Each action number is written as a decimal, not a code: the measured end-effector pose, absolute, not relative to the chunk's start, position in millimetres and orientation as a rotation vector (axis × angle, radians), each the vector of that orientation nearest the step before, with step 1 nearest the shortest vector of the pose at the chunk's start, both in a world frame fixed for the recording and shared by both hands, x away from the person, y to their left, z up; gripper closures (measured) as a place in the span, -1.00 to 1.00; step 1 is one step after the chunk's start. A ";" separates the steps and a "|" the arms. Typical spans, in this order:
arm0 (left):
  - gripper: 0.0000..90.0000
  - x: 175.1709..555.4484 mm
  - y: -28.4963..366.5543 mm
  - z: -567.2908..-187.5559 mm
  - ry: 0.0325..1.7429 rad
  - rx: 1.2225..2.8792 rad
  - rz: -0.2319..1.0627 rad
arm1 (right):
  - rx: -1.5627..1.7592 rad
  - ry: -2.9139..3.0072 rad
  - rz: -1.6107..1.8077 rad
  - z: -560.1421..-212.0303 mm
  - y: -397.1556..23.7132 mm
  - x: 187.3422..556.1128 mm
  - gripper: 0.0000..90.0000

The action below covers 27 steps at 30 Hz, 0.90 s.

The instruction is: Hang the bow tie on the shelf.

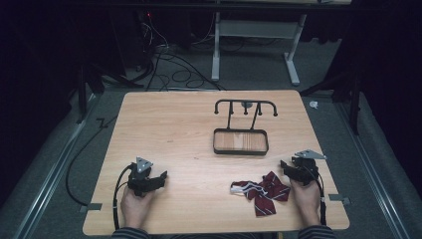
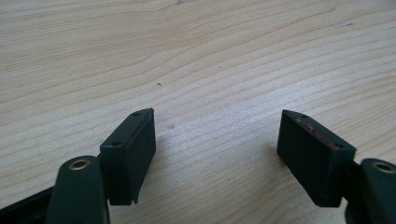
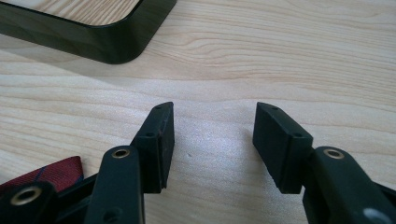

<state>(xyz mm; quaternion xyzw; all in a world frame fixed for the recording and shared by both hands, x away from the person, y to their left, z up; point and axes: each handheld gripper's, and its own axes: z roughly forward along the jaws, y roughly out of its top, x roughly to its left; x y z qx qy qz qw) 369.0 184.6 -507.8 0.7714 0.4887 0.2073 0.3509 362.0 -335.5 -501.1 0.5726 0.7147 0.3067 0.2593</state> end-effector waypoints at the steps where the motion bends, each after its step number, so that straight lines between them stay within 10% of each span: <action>1: -0.37 369.0 184.6 -507.8 1.265 1.997 0.537 | 1.551 1.937 0.831 -501.1 -335.5 362.1 0.12; 27: -0.37 369.0 184.4 -507.8 1.266 1.998 0.538 | 1.542 1.947 0.842 -501.0 -335.1 361.7 0.20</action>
